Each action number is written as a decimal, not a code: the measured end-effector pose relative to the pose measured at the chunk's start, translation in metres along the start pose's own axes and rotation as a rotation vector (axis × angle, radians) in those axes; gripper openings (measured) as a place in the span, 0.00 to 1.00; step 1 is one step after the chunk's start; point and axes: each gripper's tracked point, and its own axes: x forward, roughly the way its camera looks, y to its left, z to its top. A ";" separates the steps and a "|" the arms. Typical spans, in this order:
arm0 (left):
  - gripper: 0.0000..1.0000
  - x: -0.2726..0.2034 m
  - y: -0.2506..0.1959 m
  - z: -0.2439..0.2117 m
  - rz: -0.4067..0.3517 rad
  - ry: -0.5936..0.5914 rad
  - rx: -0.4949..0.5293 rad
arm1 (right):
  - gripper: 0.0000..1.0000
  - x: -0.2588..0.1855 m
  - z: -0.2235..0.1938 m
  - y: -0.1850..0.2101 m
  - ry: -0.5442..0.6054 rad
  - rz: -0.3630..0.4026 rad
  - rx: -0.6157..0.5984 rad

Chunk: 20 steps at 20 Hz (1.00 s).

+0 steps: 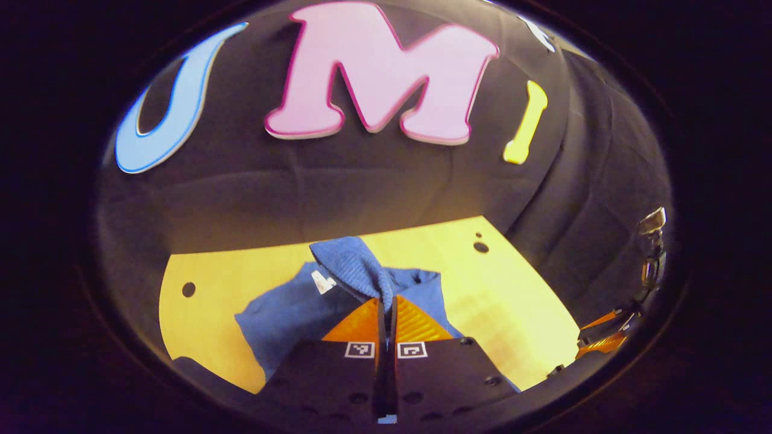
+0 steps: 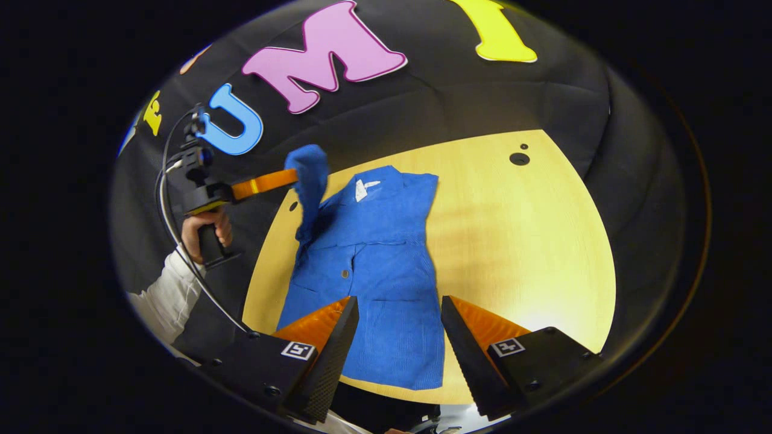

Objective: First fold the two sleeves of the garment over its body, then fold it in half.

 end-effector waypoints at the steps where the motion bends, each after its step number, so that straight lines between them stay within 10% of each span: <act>1: 0.00 0.018 -0.004 -0.011 0.022 0.067 0.012 | 0.89 0.002 -0.002 -0.003 0.004 0.004 0.013; 7: 0.00 0.091 -0.027 -0.050 0.068 0.209 -0.020 | 0.89 0.023 -0.010 -0.030 0.014 0.040 0.085; 13: 0.05 0.120 -0.069 -0.055 -0.097 0.223 -0.059 | 0.89 0.037 -0.015 -0.041 0.047 0.071 0.065; 14: 0.12 0.113 -0.083 -0.046 -0.163 0.203 -0.107 | 0.89 0.037 -0.015 -0.039 0.042 0.076 0.068; 16: 0.66 0.109 -0.097 -0.034 -0.238 0.150 -0.151 | 0.89 0.039 -0.016 -0.040 0.039 0.082 0.076; 20: 0.77 0.079 -0.072 -0.033 -0.127 0.119 -0.073 | 0.89 0.040 -0.020 -0.037 0.046 0.089 0.069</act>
